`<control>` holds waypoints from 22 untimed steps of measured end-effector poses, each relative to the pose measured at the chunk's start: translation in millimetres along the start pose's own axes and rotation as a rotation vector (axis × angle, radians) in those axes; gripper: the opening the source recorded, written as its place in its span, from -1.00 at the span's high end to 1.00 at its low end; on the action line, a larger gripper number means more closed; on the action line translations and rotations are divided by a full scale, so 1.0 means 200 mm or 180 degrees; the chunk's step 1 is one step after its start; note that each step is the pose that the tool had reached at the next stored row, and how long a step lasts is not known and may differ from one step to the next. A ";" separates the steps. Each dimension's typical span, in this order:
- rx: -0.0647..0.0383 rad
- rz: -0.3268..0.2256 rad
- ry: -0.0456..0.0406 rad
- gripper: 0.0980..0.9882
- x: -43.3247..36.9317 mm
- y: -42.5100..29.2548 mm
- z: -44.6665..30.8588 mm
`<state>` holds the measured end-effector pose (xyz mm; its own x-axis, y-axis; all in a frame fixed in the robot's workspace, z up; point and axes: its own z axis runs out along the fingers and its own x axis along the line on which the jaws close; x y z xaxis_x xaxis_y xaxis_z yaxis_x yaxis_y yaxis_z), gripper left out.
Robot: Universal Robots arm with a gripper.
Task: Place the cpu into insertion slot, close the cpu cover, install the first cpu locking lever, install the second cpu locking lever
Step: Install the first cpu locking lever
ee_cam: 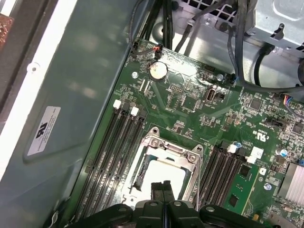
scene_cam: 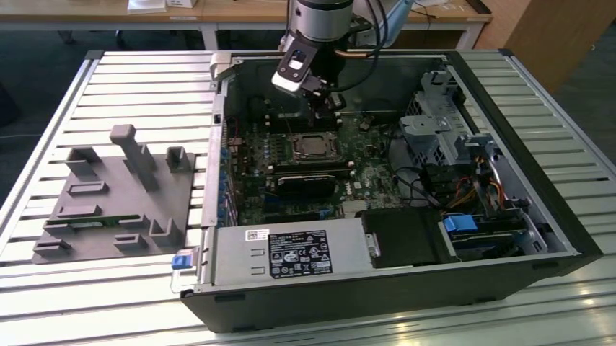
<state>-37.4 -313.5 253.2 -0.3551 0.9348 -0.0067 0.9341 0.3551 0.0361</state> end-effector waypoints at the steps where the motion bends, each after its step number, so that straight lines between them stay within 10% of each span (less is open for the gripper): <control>1: -0.0001 -0.0007 0.0000 0.96 0.000 0.000 0.000; 22: -0.0028 -0.0171 -0.0005 0.96 0.001 -0.002 0.000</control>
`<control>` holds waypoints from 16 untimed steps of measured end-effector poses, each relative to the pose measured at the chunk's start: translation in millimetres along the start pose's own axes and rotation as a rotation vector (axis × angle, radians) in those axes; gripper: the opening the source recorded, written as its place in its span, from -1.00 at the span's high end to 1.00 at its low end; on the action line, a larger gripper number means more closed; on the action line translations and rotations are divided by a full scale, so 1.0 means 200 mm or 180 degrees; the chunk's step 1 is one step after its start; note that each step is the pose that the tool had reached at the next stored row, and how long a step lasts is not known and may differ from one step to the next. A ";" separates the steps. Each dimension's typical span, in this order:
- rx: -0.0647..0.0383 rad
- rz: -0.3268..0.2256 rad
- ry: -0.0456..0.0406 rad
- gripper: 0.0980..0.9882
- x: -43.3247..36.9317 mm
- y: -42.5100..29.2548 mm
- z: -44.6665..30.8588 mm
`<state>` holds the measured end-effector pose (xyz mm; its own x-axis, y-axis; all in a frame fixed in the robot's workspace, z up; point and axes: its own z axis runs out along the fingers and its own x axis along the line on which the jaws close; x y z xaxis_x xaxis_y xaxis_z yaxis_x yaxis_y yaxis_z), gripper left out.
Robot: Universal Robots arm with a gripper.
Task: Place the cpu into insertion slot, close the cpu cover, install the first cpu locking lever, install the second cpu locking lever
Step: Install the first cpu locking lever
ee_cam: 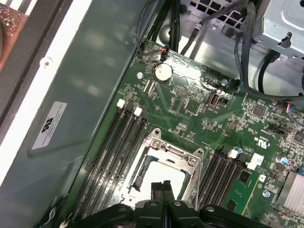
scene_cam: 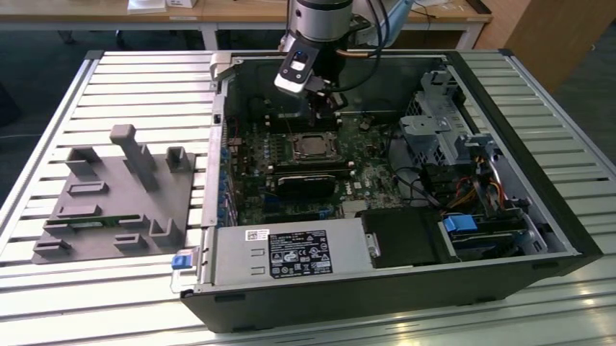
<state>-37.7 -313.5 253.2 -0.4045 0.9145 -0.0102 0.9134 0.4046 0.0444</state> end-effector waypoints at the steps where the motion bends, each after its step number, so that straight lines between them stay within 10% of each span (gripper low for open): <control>1: -0.0002 -0.0008 0.0000 0.96 0.000 0.000 0.000; 16: -0.0060 -0.0106 -0.0022 0.96 0.002 -0.005 0.000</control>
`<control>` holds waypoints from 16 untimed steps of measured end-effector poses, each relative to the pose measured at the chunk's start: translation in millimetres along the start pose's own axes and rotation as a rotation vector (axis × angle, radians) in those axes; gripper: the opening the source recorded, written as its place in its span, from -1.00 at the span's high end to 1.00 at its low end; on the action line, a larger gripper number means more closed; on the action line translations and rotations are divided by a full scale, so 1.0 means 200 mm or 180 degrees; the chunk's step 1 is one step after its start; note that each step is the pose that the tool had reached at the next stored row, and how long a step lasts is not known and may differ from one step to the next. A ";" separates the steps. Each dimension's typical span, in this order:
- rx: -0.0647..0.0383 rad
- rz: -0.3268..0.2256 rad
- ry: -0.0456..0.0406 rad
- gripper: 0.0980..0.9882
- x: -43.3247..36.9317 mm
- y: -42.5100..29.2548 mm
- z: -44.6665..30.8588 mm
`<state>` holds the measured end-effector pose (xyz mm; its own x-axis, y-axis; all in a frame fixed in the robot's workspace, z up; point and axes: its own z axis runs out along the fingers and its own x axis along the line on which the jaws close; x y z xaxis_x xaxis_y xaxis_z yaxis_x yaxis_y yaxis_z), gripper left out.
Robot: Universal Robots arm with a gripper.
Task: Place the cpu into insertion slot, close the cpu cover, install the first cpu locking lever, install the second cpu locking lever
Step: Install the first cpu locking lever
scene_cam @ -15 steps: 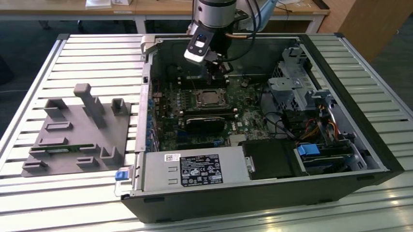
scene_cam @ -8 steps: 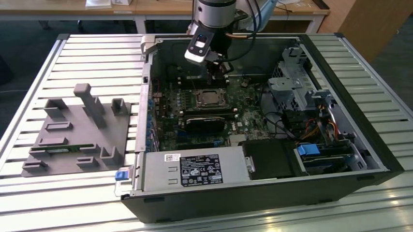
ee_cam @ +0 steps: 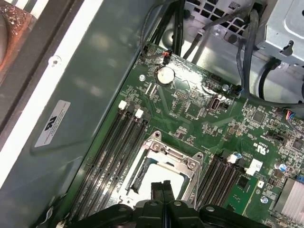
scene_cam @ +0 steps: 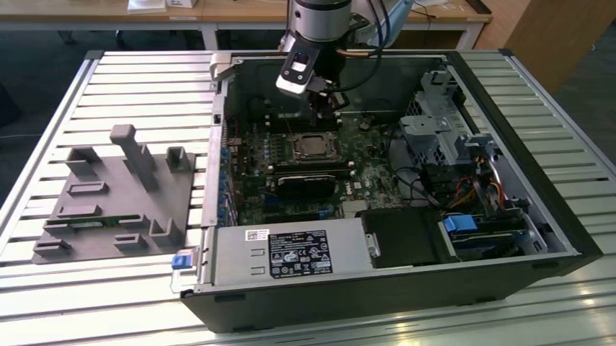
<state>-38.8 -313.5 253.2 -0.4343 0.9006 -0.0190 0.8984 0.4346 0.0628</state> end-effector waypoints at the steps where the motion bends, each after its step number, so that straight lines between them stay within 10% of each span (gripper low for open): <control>1: -0.0007 -0.0006 -0.0003 0.96 0.000 0.000 0.000; 16: -0.0045 -0.0288 0.0000 0.96 0.001 -0.002 0.000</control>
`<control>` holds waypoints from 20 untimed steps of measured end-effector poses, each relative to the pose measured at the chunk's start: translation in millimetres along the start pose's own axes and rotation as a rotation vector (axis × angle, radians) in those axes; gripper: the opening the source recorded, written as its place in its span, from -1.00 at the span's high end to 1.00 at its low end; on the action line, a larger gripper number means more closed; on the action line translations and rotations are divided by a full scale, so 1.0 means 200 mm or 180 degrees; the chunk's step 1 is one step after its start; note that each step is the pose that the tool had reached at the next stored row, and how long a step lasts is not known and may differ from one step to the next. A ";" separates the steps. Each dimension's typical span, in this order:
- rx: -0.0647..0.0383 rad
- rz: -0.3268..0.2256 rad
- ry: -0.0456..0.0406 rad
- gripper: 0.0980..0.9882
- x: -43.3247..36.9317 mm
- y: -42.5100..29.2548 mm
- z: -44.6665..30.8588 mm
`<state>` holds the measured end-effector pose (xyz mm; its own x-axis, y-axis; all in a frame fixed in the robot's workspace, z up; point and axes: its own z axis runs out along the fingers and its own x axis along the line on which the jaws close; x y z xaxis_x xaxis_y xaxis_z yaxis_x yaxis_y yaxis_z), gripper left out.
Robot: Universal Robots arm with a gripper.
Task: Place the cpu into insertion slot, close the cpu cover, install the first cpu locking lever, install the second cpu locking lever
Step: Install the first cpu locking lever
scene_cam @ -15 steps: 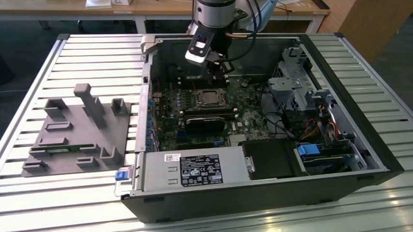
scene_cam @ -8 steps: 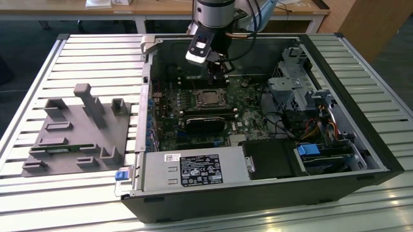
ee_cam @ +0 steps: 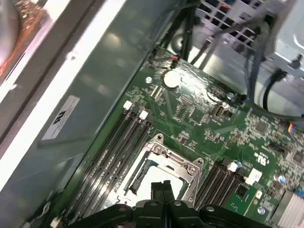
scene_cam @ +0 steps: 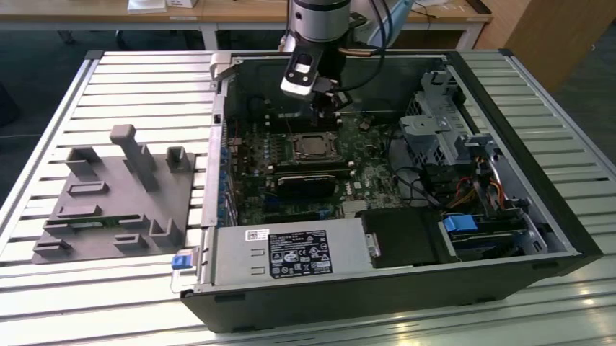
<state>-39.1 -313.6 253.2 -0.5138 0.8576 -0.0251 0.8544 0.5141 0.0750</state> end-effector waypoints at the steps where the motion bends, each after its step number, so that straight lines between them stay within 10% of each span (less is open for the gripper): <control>1: -0.0001 -0.0062 0.0004 0.96 0.000 0.000 0.000; 20: 0.0042 -0.0947 0.0076 0.96 0.002 -0.007 0.010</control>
<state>-40.4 -313.9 251.1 -0.7433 0.6687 -0.0206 0.6670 0.7430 0.0549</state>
